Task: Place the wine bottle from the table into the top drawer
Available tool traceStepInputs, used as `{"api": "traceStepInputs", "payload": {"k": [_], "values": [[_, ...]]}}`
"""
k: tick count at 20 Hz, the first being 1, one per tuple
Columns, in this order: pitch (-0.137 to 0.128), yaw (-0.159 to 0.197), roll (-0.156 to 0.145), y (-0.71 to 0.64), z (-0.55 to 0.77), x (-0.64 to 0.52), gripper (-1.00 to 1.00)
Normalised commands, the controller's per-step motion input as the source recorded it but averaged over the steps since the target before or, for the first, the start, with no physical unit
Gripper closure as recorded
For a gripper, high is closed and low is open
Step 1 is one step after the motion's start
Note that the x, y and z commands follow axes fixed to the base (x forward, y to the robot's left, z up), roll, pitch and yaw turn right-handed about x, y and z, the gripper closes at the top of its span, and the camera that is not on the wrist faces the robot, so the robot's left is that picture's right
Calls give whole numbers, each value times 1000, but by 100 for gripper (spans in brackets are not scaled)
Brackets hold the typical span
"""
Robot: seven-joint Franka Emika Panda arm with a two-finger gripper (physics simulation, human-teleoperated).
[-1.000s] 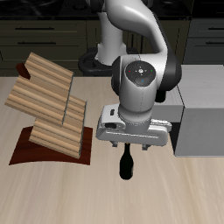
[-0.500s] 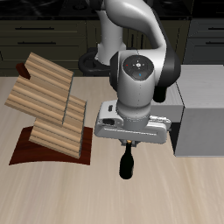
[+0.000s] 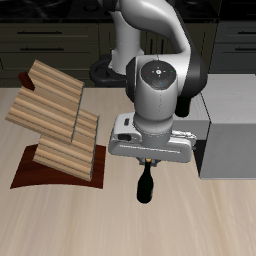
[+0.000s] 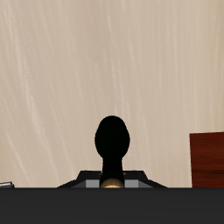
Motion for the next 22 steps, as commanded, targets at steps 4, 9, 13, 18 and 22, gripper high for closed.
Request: {"api": "traceStepInputs", "payload": {"k": [4, 9, 13, 18, 22], "values": [[-15, -7, 1, 16, 287, -39, 100], [-6, -3, -31, -49, 369, -92, 100], [-33, 2, -8, -80, 418, -111, 100], [-24, 9, -9, -37, 409, -135, 100], [-43, 19, 5, 31, 372, -127, 100]]}}
